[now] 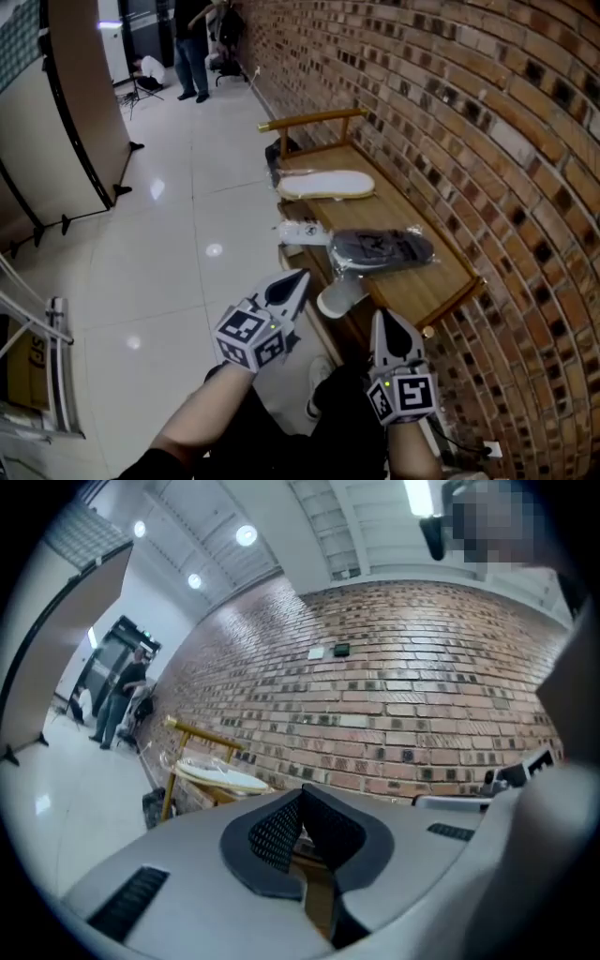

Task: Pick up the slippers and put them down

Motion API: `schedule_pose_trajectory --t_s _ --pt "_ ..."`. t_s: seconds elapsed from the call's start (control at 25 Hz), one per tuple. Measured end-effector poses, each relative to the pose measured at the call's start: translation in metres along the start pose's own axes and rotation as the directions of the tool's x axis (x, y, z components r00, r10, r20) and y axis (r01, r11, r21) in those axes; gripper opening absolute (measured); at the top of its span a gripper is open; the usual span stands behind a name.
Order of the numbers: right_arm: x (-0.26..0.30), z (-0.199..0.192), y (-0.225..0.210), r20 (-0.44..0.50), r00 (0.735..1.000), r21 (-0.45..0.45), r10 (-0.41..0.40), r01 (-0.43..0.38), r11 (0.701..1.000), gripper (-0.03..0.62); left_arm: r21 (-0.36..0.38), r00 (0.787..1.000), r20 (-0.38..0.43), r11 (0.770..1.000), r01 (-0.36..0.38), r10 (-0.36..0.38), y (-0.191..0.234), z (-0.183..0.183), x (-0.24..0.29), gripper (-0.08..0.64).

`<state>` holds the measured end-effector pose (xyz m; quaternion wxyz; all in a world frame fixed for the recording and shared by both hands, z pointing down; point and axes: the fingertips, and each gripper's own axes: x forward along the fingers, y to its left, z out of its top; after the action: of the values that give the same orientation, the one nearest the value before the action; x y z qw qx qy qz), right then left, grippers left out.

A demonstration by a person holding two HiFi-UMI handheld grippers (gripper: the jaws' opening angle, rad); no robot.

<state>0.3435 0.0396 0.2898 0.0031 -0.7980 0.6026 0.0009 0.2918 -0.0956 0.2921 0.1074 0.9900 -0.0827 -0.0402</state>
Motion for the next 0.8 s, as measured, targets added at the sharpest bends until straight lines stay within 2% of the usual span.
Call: schedule_pose_trajectory --t_s 0.08,0.12,0.16,0.24,0.32,0.4,0.44,0.52,0.6,0.64,0.72,0.76,0.8 --pt "-0.002 -0.001 0.002 0.0 1.0 -0.004 0.002 -0.002 1.0 0.011 -0.151 0.999 -0.046 0.988 0.009 -0.016 0.006 -0.014 0.013 0.005" --pt "-0.003 -0.002 0.003 -0.002 1.0 -0.001 0.006 -0.006 1.0 0.011 -0.251 0.998 -0.059 0.968 0.015 -0.031 0.01 -0.02 0.019 0.005" --pt "-0.003 -0.004 0.004 -0.006 1.0 0.004 0.012 -0.012 1.0 0.011 -0.36 0.997 -0.067 0.933 0.022 -0.049 0.013 -0.025 0.025 0.005" --pt "-0.002 -0.008 0.006 -0.016 1.0 0.013 0.024 -0.024 1.0 0.011 -0.553 0.993 -0.069 0.832 0.042 -0.096 0.019 -0.028 0.037 0.005" --pt "0.001 -0.013 0.007 -0.027 0.999 0.017 0.034 -0.034 0.999 0.011 -0.667 0.987 -0.065 0.742 0.065 -0.145 0.02 -0.025 0.05 0.005" --pt "0.003 -0.018 0.007 -0.038 0.998 0.019 0.041 -0.041 0.999 0.011 -0.723 0.983 -0.072 0.687 0.067 -0.172 0.024 -0.025 0.059 0.005" --pt "0.004 -0.02 0.007 -0.042 0.998 0.02 0.043 -0.042 0.999 0.011 -0.736 0.98 -0.078 0.674 0.066 -0.181 0.027 -0.025 0.062 0.005" --pt "0.006 -0.023 0.006 -0.048 0.998 0.025 0.045 -0.044 0.999 0.012 -0.742 0.974 -0.084 0.666 0.082 -0.213 0.03 -0.026 0.065 0.005" --pt "0.01 -0.025 0.005 -0.046 0.998 0.032 0.045 -0.043 0.999 0.011 -0.758 0.962 -0.072 0.641 0.118 -0.263 0.03 -0.027 0.067 0.005" --pt "0.012 -0.026 0.004 -0.046 0.998 0.035 0.045 -0.043 0.998 0.012 -0.772 0.957 -0.067 0.623 0.13 -0.283 0.031 -0.03 0.067 0.036" --pt "0.014 -0.027 0.004 -0.052 0.998 0.037 0.047 -0.045 0.998 0.011 -0.806 0.95 -0.057 0.575 0.138 -0.307 0.032 -0.036 0.071 0.228" --pt "0.015 -0.027 0.005 -0.053 0.997 0.037 0.049 -0.047 0.998 0.011 -0.828 0.948 -0.048 0.542 0.139 -0.316 0.032 -0.039 0.074 0.305" --pt "0.016 -0.027 0.006 -0.052 0.997 0.037 0.05 -0.048 0.998 0.011 -0.851 0.945 -0.039 0.507 0.139 -0.325 0.031 -0.041 0.077 0.311"
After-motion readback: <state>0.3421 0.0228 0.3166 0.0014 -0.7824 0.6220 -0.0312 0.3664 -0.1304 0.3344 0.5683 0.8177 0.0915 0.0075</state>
